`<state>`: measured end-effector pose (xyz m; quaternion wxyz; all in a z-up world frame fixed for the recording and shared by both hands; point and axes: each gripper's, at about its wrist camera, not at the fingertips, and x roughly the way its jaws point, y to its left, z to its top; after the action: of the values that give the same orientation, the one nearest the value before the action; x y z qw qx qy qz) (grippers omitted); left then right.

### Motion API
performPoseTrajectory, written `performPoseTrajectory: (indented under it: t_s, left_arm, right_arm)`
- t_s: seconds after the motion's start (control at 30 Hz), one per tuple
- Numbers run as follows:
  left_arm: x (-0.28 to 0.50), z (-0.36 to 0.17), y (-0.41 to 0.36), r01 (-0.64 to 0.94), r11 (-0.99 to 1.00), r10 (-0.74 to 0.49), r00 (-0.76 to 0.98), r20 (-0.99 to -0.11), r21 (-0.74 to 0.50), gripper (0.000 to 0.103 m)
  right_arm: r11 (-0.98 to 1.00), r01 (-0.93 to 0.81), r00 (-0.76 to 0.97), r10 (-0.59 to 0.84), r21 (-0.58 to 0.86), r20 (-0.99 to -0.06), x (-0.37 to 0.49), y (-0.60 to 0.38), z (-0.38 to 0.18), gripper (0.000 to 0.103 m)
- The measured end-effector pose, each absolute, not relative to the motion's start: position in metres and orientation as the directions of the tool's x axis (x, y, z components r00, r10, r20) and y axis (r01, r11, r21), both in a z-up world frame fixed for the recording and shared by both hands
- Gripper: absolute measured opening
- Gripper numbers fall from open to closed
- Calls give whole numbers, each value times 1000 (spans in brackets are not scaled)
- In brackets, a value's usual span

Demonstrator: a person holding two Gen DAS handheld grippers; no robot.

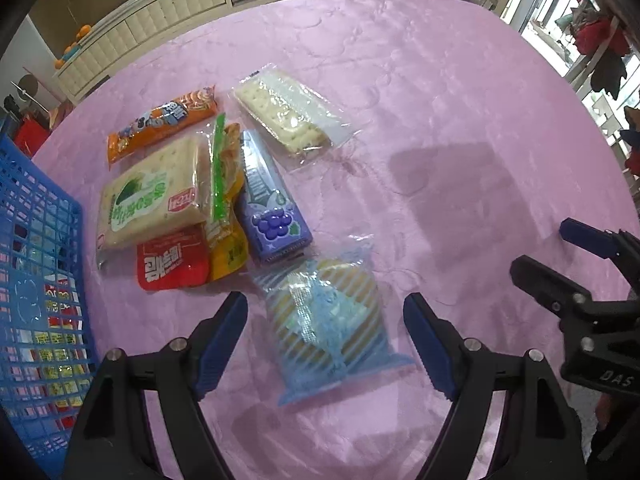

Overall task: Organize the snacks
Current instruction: 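Reach the left gripper to the blue-wrapped biscuit bag and grasp it, then carry the biscuit bag with the left gripper into the blue basket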

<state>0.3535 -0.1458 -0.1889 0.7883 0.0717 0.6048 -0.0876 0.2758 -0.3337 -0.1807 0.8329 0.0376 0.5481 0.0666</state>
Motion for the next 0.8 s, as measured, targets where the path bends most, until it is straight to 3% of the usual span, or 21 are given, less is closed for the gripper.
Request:
performPoseTrajectory:
  t_s: [0.17,0.27,0.3,0.8]
  left_arm:
    - [365,-200,-148,217,976,-55,231,-971,-4,76]
    - [362,-197,-152,226,974,-65,250,-966,-7,54]
    - [361,-196,-153,234,972,-81,248,-965,-21,53]
    - [341,-151,-120,217,974,-132,353,-926,-56,52]
  right_arm:
    - [988,-69,382,153,137,-912,275,-334,-183,90]
    - [988,-72,377,151,133,-914,275,-332,-184,90]
    - [989,-72,374,148,131,-915,276,-330,-184,90]
    - [979,-158,375,183,132,-909,284,-290,-163,90]
